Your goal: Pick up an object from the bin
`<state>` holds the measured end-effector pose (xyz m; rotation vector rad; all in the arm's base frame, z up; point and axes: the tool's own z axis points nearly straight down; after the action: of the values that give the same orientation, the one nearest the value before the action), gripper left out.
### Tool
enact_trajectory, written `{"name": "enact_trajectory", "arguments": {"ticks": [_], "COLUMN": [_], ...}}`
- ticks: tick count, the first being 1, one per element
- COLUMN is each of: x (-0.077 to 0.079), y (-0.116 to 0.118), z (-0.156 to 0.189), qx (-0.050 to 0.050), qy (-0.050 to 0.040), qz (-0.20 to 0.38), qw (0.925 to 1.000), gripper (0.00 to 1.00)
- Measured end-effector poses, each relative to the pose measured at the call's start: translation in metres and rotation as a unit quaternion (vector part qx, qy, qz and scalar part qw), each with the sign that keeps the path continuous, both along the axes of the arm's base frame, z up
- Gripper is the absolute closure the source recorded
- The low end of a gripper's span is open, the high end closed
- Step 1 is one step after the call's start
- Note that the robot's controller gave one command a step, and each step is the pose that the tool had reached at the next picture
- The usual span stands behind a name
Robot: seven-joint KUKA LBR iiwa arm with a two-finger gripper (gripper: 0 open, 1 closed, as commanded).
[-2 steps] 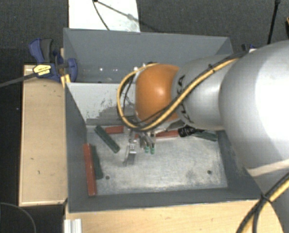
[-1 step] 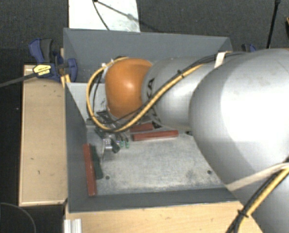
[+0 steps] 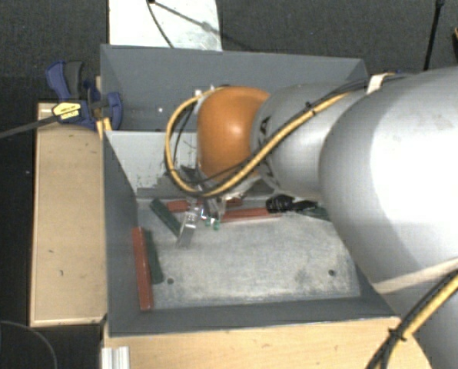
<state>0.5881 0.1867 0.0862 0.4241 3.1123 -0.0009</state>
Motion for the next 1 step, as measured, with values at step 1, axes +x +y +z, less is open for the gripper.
{"name": "enact_trajectory", "arguments": {"ticks": [1], "x": [-0.0002], "y": [0.0488], "z": [-0.0157], "qx": [0.001], "qy": [-0.0020], "qz": [0.071], "qw": [0.9975], "gripper": [0.00]}}
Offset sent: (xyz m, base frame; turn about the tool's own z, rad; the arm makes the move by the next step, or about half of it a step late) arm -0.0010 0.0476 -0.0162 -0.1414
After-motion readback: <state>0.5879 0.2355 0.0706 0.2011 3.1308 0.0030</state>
